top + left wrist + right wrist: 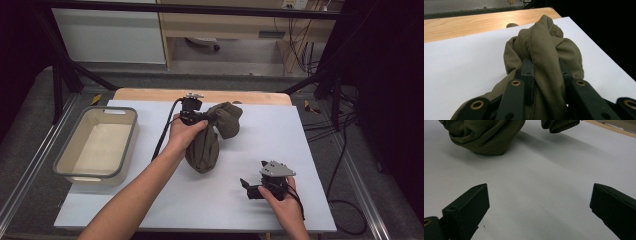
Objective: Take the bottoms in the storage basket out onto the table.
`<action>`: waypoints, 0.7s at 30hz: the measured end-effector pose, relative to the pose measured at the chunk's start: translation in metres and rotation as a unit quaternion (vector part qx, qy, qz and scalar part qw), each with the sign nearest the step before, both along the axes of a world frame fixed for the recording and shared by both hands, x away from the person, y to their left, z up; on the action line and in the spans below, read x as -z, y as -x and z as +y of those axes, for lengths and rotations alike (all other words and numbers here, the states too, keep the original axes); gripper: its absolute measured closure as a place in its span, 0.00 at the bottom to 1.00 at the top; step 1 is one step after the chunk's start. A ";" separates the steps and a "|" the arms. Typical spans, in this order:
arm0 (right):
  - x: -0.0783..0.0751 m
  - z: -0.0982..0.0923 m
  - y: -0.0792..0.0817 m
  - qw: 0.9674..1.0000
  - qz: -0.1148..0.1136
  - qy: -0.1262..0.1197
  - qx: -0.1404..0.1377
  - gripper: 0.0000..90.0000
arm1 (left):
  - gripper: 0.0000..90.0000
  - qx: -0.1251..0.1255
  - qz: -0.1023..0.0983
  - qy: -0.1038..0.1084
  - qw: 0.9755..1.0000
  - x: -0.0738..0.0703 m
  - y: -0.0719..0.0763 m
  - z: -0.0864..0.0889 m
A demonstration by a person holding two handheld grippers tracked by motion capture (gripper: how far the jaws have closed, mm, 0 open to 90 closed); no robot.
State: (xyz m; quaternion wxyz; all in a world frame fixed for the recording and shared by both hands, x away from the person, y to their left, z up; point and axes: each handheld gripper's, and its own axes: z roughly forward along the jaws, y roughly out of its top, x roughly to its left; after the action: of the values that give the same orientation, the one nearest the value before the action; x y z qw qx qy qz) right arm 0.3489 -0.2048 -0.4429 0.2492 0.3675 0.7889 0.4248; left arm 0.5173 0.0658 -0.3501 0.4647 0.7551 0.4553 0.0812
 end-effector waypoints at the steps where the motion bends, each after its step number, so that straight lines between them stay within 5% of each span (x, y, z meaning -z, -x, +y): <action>1: 0.000 0.000 0.000 1.000 0.000 0.000 0.000 0.03 | 0.81 0.001 0.002 0.002 1.000 0.001 0.000 0.000; 21: 0.000 -0.002 0.000 1.000 -0.001 -0.001 0.002 0.03 | 0.81 0.010 0.004 -0.015 1.000 0.013 -0.001 -0.008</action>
State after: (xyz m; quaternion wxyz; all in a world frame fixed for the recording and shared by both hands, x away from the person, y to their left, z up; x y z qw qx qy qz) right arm 0.3484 -0.2063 -0.4426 0.2507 0.3683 0.7877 0.4255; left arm 0.5180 0.0581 -0.3631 0.4527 0.7667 0.4482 0.0801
